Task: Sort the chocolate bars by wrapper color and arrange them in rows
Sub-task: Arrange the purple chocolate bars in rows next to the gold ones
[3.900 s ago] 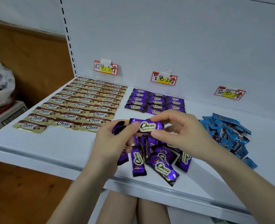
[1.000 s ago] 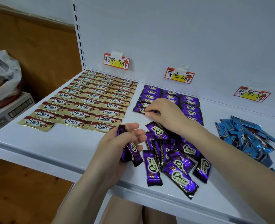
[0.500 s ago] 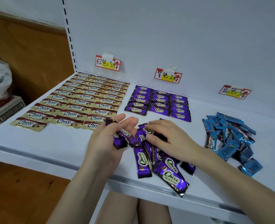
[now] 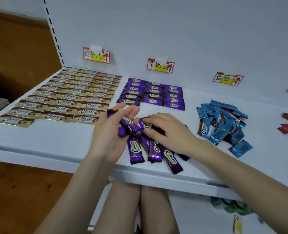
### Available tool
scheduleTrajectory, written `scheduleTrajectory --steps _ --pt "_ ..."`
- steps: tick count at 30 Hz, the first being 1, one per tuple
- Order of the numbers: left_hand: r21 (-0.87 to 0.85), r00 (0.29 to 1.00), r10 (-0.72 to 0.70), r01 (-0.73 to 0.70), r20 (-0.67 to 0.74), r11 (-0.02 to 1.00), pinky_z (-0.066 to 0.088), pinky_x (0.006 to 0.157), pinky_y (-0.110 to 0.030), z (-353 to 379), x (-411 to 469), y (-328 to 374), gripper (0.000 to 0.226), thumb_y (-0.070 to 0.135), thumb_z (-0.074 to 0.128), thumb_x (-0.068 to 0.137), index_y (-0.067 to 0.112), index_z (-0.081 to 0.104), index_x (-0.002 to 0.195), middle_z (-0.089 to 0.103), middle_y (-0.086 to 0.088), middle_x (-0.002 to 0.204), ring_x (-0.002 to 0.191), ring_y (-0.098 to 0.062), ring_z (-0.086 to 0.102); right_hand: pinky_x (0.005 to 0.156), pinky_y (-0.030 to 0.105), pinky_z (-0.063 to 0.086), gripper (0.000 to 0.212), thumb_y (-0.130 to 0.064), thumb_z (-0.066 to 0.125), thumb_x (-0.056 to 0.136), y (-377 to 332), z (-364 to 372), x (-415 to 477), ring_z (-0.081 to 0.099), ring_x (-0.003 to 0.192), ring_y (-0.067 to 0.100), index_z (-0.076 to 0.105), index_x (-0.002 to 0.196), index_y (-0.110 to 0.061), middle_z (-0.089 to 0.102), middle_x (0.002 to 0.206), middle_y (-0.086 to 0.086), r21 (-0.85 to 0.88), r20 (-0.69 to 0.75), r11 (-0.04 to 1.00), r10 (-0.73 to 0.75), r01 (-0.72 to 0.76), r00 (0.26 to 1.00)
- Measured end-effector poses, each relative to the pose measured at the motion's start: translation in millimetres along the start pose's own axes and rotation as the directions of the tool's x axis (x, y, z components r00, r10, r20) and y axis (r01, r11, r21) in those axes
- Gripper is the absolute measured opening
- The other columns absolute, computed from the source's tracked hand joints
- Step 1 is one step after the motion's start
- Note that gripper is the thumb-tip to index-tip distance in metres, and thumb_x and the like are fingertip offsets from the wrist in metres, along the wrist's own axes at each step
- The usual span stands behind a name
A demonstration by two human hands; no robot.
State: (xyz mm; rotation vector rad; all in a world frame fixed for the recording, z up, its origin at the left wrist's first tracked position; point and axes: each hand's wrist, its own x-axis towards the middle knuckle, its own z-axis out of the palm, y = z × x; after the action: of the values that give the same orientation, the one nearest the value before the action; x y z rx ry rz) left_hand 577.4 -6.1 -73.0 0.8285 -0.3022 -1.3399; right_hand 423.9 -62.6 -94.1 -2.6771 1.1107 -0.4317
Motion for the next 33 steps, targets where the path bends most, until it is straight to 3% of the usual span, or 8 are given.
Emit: scheduleTrajectory --steps 7,12,14,16,19,23,30,33 --pt "-0.024 0.998 0.027 -0.026 0.059 0.999 0.057 0.078 -0.029 -3 -16 0 0.016 0.002 0.041 0.097 0.007 0.054 0.104 0.073 -0.009 0.088 0.089 -0.017 0.071 0.093 0.017 0.028 0.041 -0.037 0.042 0.091 -9 -9 -11 0.049 0.118 0.017 0.064 0.115 -0.013 0.060 0.123 0.005 0.069 -0.157 0.997 0.056 -0.045 0.986" --pt "0.011 0.992 0.032 -0.033 0.121 0.999 0.059 0.070 -0.029 4 -32 -10 0.016 0.002 0.041 0.097 0.008 0.056 0.098 0.069 -0.009 0.097 0.097 -0.020 0.067 0.075 0.011 0.039 0.016 -0.016 0.055 0.091 -29 -16 -34 0.055 0.082 0.000 0.069 0.096 -0.010 0.068 0.090 -0.007 0.321 -0.296 0.940 0.216 -0.115 0.931" --pt "0.024 0.987 0.048 -0.053 0.156 0.998 0.058 0.068 -0.028 6 -35 -13 0.018 0.004 0.040 0.098 0.009 0.057 0.100 0.070 -0.007 0.099 0.103 -0.019 0.066 0.071 0.016 0.044 0.014 -0.018 0.057 0.090 -44 -22 -39 0.059 0.076 0.005 0.069 0.089 -0.011 0.064 0.077 -0.014 0.459 -0.265 0.879 0.274 -0.129 0.924" --pt "0.046 0.980 0.077 -0.087 0.182 0.995 0.058 0.070 -0.027 8 -38 -14 0.019 0.006 0.039 0.099 0.010 0.058 0.102 0.070 -0.005 0.100 0.105 -0.017 0.064 0.071 0.024 0.048 0.012 -0.021 0.059 0.089 -60 -28 -41 0.062 0.073 0.011 0.068 0.087 -0.012 0.065 0.075 -0.008 0.558 -0.181 0.818 0.288 -0.143 0.941" --pt "0.069 0.971 0.100 -0.117 0.217 0.991 0.057 0.077 -0.028 12 -40 -14 0.020 0.008 0.039 0.100 0.012 0.058 0.103 0.069 -0.004 0.102 0.105 -0.015 0.064 0.058 0.019 0.047 0.002 -0.018 0.065 0.084 -71 -34 -40 0.057 0.060 0.004 0.065 0.085 -0.016 0.065 0.072 0.000 0.719 -0.075 0.671 0.335 -0.182 0.939" --pt "0.089 0.973 0.089 -0.110 0.212 0.990 0.058 0.076 -0.031 10 -40 -11 0.017 0.015 0.045 0.098 0.010 0.061 0.101 0.072 -0.006 0.095 0.091 -0.018 0.069 0.046 0.015 0.041 0.007 -0.016 0.065 0.084 -67 -38 -36 0.051 0.052 0.001 0.063 0.081 -0.022 0.060 0.066 -0.002 0.745 -0.038 0.626 0.383 -0.229 0.923" --pt "0.266 0.978 0.186 -0.205 0.096 0.942 0.055 0.054 -0.021 1 -41 -2 0.012 0.000 0.061 0.086 0.010 0.061 0.079 0.065 -0.007 0.074 0.057 -0.010 0.065 0.053 0.013 0.046 0.012 -0.014 0.062 0.086 -58 -41 -29 0.054 0.055 -0.003 0.063 0.085 -0.026 0.062 0.070 -0.007 0.713 -0.104 0.671 0.390 -0.204 0.915" --pt "0.230 0.978 0.203 -0.208 0.044 0.951 0.056 0.054 -0.022 2 -39 -1 0.018 -0.007 0.064 0.081 0.007 0.057 0.072 0.067 -0.004 0.063 0.055 -0.014 0.067 0.055 0.016 0.047 0.003 -0.016 0.062 0.087 -55 -45 -20 0.058 0.055 0.001 0.062 0.089 -0.018 0.063 0.071 -0.005 0.859 -0.141 0.483 0.543 -0.171 0.828"
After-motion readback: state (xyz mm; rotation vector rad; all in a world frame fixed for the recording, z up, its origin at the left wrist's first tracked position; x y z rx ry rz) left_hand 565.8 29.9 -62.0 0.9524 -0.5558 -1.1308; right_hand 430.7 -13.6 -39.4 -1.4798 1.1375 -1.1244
